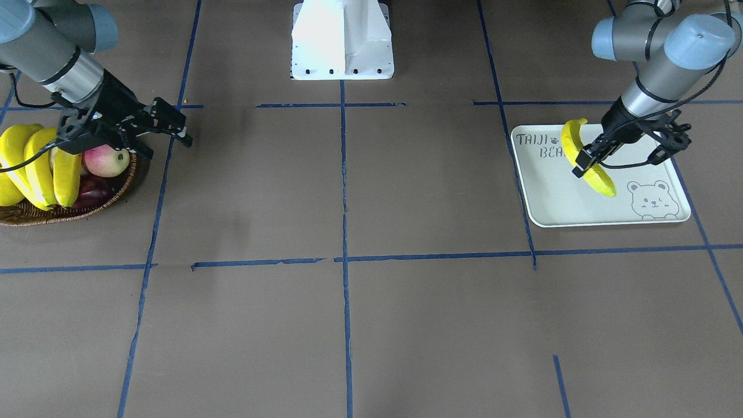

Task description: Transfer all bananas from basket to plate

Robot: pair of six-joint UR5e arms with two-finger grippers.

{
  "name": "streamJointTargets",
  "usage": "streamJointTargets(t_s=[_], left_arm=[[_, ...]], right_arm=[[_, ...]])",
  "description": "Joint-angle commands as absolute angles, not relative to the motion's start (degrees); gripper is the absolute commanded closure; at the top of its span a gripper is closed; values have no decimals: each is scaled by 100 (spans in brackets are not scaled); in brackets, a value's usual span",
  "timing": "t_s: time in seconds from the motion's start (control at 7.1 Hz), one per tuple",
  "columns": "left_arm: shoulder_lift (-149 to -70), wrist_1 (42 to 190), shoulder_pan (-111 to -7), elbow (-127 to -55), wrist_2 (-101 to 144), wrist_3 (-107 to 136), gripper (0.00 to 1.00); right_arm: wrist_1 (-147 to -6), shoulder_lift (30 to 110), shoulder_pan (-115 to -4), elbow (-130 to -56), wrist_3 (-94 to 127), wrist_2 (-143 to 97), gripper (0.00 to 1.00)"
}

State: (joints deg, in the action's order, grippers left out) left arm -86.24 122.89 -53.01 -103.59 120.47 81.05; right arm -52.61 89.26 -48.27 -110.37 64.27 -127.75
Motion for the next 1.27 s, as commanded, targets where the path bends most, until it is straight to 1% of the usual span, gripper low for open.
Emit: streamJointTargets(t_s=[0.0,0.14,0.42,0.56,0.7,0.85,0.99,1.13], left_arm=[[-8508,12313,-5833,-9803,12032,7046,100],[-8508,12348,-6097,-9478,12041,6509,100],[-8342,12733,-6170,-9178,12041,6486,100],[-8341,13196,-6170,-8776,12041,6504,97],[-8358,13419,-6170,-8519,12041,6521,89],[-8358,13438,-6179,-8517,12050,6495,50],[-8341,13612,-6179,-8534,12067,6443,0],[-8323,13710,-6231,-8595,12328,6434,0]], right_arm=[[-5335,9656,-5420,-10995,4886,-13008,0],[-5518,9781,-5614,-10986,4469,-13051,0],[-5669,9782,-5660,-10986,4307,-13078,0],[-5669,9791,-5651,-10986,4307,-13078,0],[-5669,9791,-5651,-10995,4307,-13052,0],[-5669,9791,-5651,-11004,4307,-13052,0],[-5669,9791,-5651,-11004,4307,-13043,0],[-5669,9791,-5651,-11004,4307,-13043,0]])
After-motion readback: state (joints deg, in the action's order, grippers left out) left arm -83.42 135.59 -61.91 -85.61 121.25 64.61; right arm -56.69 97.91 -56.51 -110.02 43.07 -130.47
